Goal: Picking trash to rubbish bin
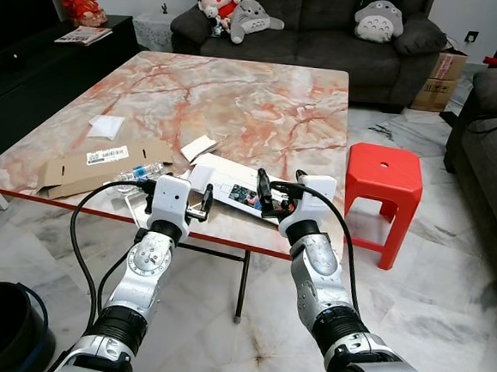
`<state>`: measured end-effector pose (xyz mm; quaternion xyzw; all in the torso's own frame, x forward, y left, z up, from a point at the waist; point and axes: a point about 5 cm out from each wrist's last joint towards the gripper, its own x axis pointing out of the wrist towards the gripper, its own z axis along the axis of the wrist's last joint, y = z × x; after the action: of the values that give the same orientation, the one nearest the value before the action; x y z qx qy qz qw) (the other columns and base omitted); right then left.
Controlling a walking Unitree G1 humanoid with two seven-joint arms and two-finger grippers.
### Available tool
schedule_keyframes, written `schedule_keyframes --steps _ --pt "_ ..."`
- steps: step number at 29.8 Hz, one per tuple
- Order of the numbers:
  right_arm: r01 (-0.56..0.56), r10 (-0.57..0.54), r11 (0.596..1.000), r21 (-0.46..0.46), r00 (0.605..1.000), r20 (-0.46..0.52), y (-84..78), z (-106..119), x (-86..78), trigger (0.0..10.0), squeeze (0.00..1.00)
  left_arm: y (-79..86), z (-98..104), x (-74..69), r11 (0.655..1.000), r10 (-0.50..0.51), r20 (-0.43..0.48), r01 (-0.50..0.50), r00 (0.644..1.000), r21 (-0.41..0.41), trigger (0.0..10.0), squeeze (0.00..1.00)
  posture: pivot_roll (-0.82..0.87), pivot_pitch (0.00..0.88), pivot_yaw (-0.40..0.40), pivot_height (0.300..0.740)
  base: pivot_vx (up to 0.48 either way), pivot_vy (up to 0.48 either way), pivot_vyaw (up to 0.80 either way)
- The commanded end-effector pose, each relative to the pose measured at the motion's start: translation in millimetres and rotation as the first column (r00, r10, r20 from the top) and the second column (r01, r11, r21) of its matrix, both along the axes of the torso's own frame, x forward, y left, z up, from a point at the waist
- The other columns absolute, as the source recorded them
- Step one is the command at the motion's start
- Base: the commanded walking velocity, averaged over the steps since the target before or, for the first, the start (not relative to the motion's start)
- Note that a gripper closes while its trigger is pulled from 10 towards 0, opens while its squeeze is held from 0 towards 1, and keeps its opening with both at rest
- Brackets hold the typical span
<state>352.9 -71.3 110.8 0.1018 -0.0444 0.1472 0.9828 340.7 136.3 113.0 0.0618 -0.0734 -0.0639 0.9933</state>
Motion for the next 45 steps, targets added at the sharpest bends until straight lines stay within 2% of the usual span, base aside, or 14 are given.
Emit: schedule_keyframes --steps 1,10,15,17,22,26,32,38,45 --pt "-0.011 0.011 1.0 0.017 1.0 0.004 5.5 4 1.0 10.0 0.0 4.6 4 2.0 1.0 0.024 0.011 -0.024 1.0 -0.012 10.0 0.0 -0.01 0.0 0.054 0.74 0.0 0.0 0.0" --pt "-0.015 0.015 1.0 0.016 1.0 0.001 6.3 4 1.0 10.0 0.0 7.1 4 2.8 0.999 0.033 0.007 -0.033 0.999 -0.006 10.0 0.0 -0.01 0.0 0.054 0.74 0.0 0.0 0.0" --pt "-0.02 0.02 1.0 0.014 1.0 -0.002 7.3 3 0.7 10.0 0.0 13.1 7 9.2 0.997 0.029 0.002 -0.029 1.0 0.072 10.0 0.0 -0.01 0.0 0.052 0.74 0.0 0.0 0.0" --pt "-0.021 0.021 1.0 0.016 1.0 -0.002 7.3 3 0.4 10.0 0.0 17.8 10 16.0 0.992 0.036 -0.015 -0.034 0.999 0.12 10.0 0.0 -0.01 0.0 0.051 0.74 0.0 0.0 0.0" --pt "-0.023 0.023 1.0 0.016 1.0 -0.001 8.0 3 0.0 10.0 0.0 16.5 9 21.2 0.987 0.006 -0.048 0.001 0.999 0.158 10.0 0.0 -0.02 0.0 0.053 0.74 0.0 0.0 0.0" --pt "-0.024 0.024 1.0 0.016 1.0 -0.001 8.1 2 -0.5 10.0 0.0 13.0 8 26.5 0.974 -0.02 -0.084 0.038 0.996 0.225 10.0 0.0 -0.02 0.0 0.051 0.74 0.0 0.0 0.0" --pt "-0.025 0.025 1.0 0.013 1.0 0.0 7.3 1 -1.4 10.0 0.0 3.0 16 33.9 0.947 -0.062 -0.079 0.083 0.995 0.309 10.0 0.0 -0.03 0.0 0.052 0.74 0.0 0.0 0.0" --pt "-0.021 0.021 0.999 0.03 1.0 -0.002 7.0 0 -2.8 10.0 0.0 -5.3 25 40.6 0.945 -0.07 -0.064 0.087 0.996 0.315 10.0 0.0 -0.04 0.0 0.053 0.74 0.0 0.0 0.0" --pt "-0.026 0.026 0.999 0.025 1.0 0.008 6.7 -3 -6.9 10.0 0.0 -18.2 22 41.0 0.936 -0.095 -0.079 0.116 0.992 0.332 10.0 0.0 -0.06 0.0 0.059 0.74 0.0 0.0 0.0"
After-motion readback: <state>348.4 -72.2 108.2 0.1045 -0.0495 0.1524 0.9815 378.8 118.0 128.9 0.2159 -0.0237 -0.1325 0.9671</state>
